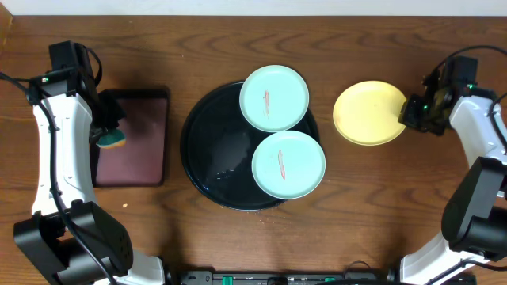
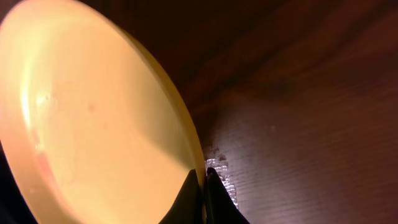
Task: Clean dirty plates on tray and stack at the side
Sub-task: 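Carry yellow plate right and set it on the table, then move right gripper to the lower pale green plate and grip its rim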
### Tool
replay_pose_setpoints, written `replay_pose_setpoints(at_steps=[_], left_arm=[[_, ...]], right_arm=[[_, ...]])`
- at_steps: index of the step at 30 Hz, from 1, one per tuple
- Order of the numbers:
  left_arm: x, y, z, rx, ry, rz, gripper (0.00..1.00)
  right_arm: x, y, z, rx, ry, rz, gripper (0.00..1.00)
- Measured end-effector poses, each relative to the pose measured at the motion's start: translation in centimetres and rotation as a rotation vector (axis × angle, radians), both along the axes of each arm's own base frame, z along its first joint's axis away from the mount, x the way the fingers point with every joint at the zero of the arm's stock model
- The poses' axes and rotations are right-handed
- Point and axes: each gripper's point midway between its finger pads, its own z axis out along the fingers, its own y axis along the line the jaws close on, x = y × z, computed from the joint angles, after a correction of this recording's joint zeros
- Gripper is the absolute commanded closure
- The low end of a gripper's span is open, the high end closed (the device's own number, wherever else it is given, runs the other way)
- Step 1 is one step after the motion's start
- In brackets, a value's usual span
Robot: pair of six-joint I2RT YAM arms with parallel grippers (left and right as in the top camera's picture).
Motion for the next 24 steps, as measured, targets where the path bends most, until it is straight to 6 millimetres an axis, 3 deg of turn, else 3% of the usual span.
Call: replay_pose_setpoints(at_steps=[6,8,11,15,19,24], left_arm=[[0.0,0.0,0.0,0.0,-0.001,0.0,0.93],[0.0,0.0,0.0,0.0,-0.001,0.0,0.93],[0.0,0.0,0.0,0.0,-0.001,0.0,0.93],[0.0,0.0,0.0,0.0,0.0,0.0,0.93],[0.0,0.0,0.0,0.0,-0.001,0.0,0.93],[0.0,0.0,0.0,0.0,-0.001,0.0,0.93]], right_arm=[[-0.6,0.3,-2.8,0.0,-0.026,0.013,0.98],[-1.1,0.4,-3.5,0.002,-0.017,0.013,0.85],[-1.8,0.5,-4.0,0.002,0.003,0.02,0.74],[-2.6,0.8,-3.9,0.015,0.045,0.029,0.69],[-2.8,1.2,-1.4,0.036,0.101,0.036,0.63],[-0.7,3.5,5.3,0.061,0.024,0.1,0.58]])
